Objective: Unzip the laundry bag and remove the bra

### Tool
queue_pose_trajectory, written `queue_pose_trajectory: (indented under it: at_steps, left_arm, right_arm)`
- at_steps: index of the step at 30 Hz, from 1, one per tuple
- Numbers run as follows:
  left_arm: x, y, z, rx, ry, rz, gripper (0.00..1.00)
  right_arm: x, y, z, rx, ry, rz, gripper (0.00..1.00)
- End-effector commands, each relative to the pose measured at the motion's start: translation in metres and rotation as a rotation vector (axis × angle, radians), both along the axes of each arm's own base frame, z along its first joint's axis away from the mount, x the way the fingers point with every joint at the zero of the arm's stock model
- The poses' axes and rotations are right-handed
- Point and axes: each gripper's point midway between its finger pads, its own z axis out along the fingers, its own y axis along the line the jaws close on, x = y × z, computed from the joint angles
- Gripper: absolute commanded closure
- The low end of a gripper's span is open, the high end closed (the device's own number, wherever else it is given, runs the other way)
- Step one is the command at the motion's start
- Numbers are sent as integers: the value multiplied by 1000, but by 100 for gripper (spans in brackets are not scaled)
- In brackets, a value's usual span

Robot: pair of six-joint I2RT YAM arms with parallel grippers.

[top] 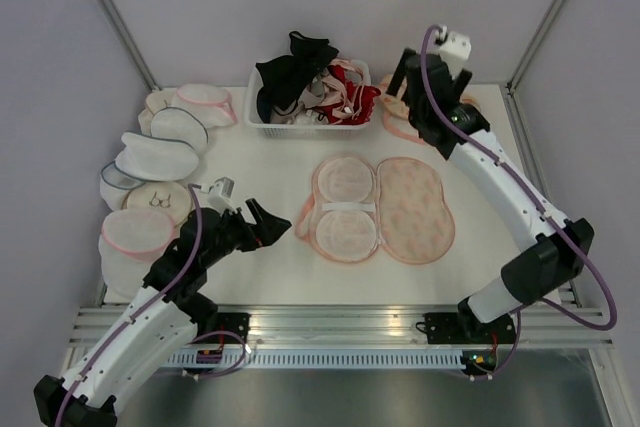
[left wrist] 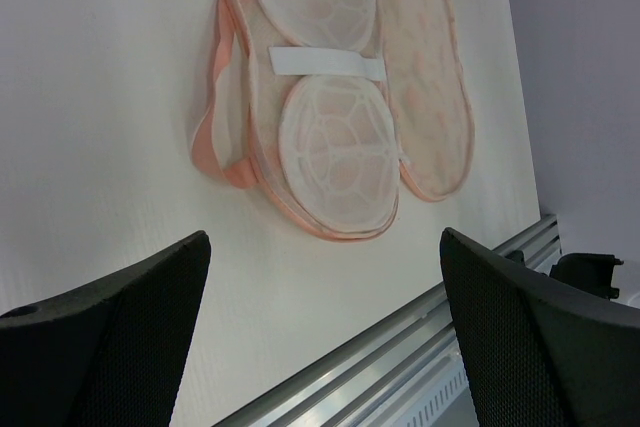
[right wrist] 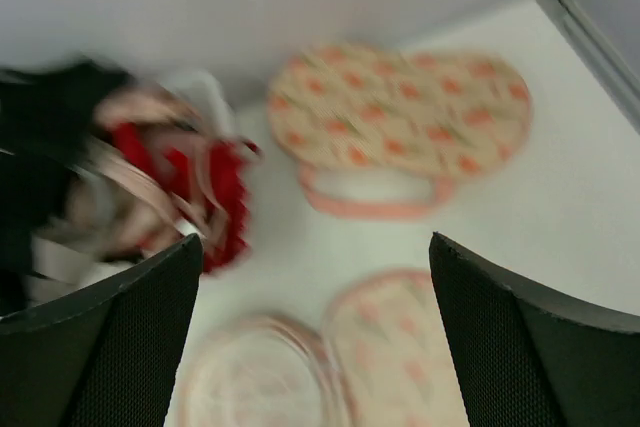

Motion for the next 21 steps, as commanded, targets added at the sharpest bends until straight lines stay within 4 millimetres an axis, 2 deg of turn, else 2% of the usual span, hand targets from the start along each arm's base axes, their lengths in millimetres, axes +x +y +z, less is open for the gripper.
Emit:
queue_pose_trajectory:
  at_steps: [1,2,3,5,6,8,9,11,12,15,21]
  left_arm:
    - [-2,-5,13,-16,-18,-41,1]
    - [-3,-6,12,-17,-13,-45,2]
    - [-4,-6,10,-17,-8,-51,2]
    - [-6,-7,8,-23,-2,-60,1]
    - [-7,-8,9,-32,-1,-60,2]
    - [-7,-8,6,-31,2,-61,1]
    - [-7,-9,7,-35,6,-63,2]
    - [-6,-11,8,-38,5,-68,2]
    - [-6,-11,9,-41,6,-71,2]
    - [-7,-13,8,-48,12,-77,2]
    - [-6,-13,3,-44,26,-75,2]
  right_arm:
    - [-74,-52,-137,-92,372,-211,2]
    - [-89,-62,-149,-103,395,-245,2]
    - [-117,-78,-173,-99,447,-305,2]
    - [-143,-97,-189,-133,475,-378,2]
    - [-163,-108,-201,-156,508,-398,2]
    - [-177,-115,-211,-134,510,-427,2]
    - [-187,-112,-225,-89,522,-400,2]
    - [-196,-110,-240,-33,523,-391,2]
    - [-205,-109,-253,10,534,-380,5]
    - [-216,-106,-275,84,530,-374,13]
    - [-221,-96,-310,136,591,-328,24]
